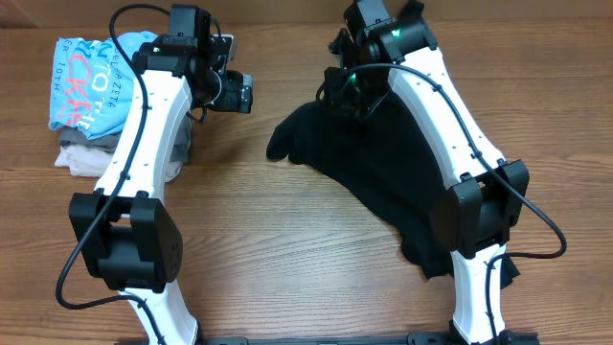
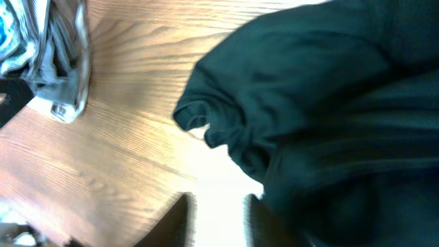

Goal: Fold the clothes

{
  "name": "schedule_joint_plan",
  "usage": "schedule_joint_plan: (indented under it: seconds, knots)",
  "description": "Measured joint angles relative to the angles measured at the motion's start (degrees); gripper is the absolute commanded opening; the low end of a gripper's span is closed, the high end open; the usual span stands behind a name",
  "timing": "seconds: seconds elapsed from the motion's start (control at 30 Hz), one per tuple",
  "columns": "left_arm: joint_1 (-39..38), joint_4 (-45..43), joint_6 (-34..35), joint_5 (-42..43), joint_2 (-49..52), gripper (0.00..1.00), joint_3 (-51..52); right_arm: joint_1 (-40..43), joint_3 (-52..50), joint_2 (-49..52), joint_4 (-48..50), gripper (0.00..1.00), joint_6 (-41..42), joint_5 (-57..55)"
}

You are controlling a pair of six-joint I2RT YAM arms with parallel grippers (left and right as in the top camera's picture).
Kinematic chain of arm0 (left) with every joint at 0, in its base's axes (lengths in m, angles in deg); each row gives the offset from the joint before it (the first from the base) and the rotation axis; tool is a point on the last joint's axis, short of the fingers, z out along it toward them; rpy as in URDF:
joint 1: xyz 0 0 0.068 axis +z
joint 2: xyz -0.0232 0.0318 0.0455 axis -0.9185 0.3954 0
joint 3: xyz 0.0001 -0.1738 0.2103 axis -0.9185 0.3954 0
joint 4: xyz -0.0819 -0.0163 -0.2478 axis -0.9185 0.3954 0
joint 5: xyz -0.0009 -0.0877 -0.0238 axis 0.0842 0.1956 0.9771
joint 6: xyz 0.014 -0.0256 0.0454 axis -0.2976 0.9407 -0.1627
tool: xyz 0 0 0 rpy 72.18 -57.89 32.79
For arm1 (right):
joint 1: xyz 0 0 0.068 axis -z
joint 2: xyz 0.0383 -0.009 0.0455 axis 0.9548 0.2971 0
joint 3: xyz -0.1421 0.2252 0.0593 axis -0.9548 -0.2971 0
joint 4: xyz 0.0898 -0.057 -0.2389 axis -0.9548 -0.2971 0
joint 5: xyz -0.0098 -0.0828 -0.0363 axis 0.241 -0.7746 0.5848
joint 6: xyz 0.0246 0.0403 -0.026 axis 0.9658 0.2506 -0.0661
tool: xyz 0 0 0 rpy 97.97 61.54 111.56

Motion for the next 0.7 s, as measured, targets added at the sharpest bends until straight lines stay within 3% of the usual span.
schedule_joint_plan:
  seconds: [0.1,0.3,0.43,0.7]
  knots:
    - [0.0,0.5,0.0,0.0,0.0,0.88,0.0,4.7,0.0,0.0,0.8,0.82,0.1,-3.4]
    - [0.0,0.6,0.0,0.0,0.0,0.88,0.0,20.3,0.0,0.0,6.1,0.84,-0.8,-11.1]
    - [0.0,0.6,0.0,0.0,0.0,0.88,0.0,26.4,0.0,1.8,9.3,0.84,-2.1,-14.1]
    - [0.0,0.6,0.0,0.0,0.0,0.88,0.0,26.1,-0.5,12.9,14.5,0.82,-5.1,-14.8]
